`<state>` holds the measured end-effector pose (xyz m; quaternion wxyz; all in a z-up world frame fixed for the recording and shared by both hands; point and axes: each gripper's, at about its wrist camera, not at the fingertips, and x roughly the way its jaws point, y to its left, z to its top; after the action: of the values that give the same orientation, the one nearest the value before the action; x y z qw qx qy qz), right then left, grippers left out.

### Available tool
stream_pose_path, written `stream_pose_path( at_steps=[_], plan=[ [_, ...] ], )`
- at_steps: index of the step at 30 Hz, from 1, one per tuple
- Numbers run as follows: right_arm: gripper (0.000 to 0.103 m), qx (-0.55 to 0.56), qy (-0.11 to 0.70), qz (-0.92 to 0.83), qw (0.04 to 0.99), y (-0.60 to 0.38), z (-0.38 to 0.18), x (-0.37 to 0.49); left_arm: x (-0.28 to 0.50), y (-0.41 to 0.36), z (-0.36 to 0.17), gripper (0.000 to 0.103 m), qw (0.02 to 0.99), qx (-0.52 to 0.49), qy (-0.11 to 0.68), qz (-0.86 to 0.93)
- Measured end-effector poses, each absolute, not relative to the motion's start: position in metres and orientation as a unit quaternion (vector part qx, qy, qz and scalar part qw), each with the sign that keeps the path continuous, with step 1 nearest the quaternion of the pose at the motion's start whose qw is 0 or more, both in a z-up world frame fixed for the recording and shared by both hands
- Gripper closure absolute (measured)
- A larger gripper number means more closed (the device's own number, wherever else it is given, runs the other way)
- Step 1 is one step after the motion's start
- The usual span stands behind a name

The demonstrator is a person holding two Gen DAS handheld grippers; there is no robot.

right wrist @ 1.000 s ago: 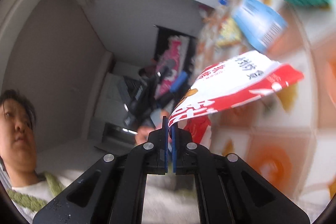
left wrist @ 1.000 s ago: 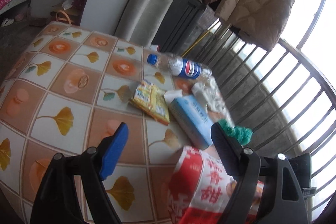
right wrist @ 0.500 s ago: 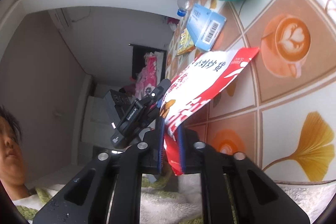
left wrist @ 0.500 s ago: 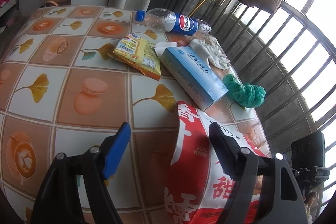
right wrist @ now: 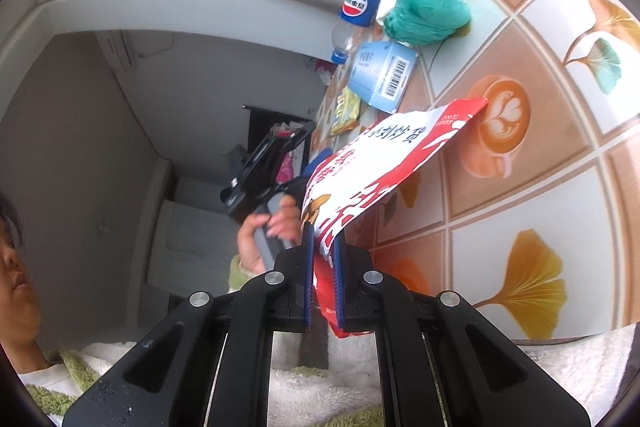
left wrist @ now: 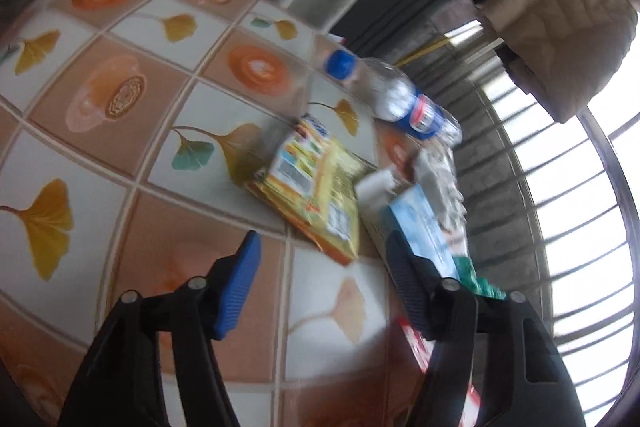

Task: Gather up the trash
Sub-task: 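Grasp the red snack bag with the right gripper and lift it, then grasp the yellow snack packet with the left gripper while the right gripper holds the red bag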

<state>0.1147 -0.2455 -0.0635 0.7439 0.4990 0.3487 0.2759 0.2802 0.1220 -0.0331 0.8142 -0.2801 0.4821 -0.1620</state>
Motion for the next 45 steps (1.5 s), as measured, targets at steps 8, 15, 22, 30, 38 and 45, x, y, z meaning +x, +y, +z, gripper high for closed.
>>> stream_pose_path(
  at_steps=[8, 15, 22, 30, 38, 45],
  plan=[
    [0.096, 0.506, 0.342, 0.269, 0.744, -0.25, -0.069, 0.106, 0.304, 0.12, -0.046, 0.06, 0.808, -0.332, 0.473, -0.112],
    [0.096, 0.516, 0.339, 0.265, 0.74, -0.255, -0.07, 0.096, 0.311, 0.117, -0.049, 0.084, 0.816, -0.327, 0.471, -0.072],
    [0.096, 0.522, 0.335, 0.259, 0.74, -0.264, -0.071, 0.084, 0.305, 0.113, -0.035, 0.094, 0.842, -0.297, 0.444, -0.075],
    [0.096, 0.528, 0.331, 0.258, 0.738, -0.262, -0.074, 0.082, 0.274, 0.113, 0.008, 0.096, 0.885, -0.231, 0.391, -0.099],
    [0.097, 0.528, 0.325, 0.263, 0.739, -0.255, -0.067, 0.08, 0.234, 0.127, 0.023, 0.097, 0.893, -0.209, 0.382, -0.113],
    [0.1, 0.515, 0.314, 0.281, 0.746, -0.248, -0.05, 0.075, 0.205, 0.138, 0.031, 0.097, 0.891, -0.211, 0.381, -0.124]
  ],
)
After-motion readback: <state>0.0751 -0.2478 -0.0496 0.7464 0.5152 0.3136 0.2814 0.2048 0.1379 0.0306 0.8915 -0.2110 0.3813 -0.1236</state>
